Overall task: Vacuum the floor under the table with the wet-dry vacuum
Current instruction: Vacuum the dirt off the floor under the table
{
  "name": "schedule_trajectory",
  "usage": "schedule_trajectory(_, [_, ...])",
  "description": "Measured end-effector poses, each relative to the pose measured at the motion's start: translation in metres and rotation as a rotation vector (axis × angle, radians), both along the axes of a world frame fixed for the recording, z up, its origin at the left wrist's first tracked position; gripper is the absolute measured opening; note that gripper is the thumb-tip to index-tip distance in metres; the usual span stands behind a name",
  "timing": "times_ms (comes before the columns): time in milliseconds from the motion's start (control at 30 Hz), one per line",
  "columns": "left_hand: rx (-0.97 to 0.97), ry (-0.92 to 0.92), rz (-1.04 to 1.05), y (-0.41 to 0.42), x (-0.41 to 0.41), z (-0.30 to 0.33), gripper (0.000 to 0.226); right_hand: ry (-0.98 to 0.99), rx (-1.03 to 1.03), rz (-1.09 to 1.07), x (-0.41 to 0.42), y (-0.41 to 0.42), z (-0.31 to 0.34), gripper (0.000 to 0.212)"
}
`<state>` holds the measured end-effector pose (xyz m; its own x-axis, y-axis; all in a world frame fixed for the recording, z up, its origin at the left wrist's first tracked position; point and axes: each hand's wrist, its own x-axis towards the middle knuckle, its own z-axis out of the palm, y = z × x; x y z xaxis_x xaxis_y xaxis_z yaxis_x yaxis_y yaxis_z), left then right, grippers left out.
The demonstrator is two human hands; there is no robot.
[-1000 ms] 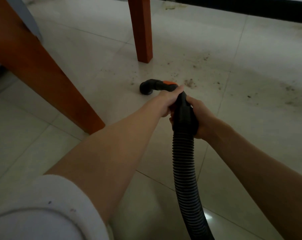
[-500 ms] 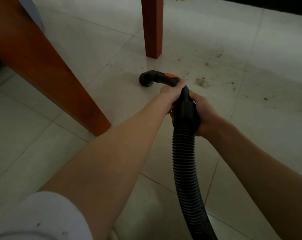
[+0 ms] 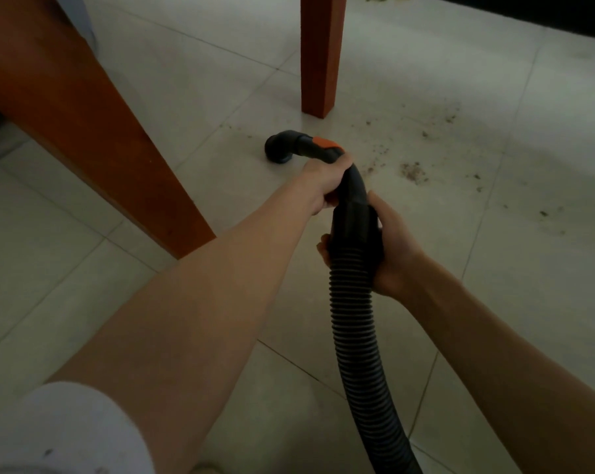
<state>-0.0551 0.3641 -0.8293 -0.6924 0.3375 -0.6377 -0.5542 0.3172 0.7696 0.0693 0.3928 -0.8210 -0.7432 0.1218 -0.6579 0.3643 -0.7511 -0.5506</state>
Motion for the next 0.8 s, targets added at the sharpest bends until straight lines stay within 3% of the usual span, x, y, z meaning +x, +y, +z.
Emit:
schedule_trajectory(167, [0.001, -0.003, 0.004, 0.005, -0.002, 0.006, 0.056, 0.052, 0.052, 0.023, 0.009, 0.003, 0.001, 0.048])
schedule_trajectory(400, [-0.049, -0.003, 0.013, 0.006, -0.011, 0.009, 0.057, -0.026, 0.354, -0.002, -0.008, -0.006, -0.003, 0.054])
schedule_trajectory(800, [-0.004, -0.001, 0.032, -0.016, -0.049, 0.003, 0.051, -0.031, 0.325, 0.039, -0.058, -0.018, -0.007, 0.058])
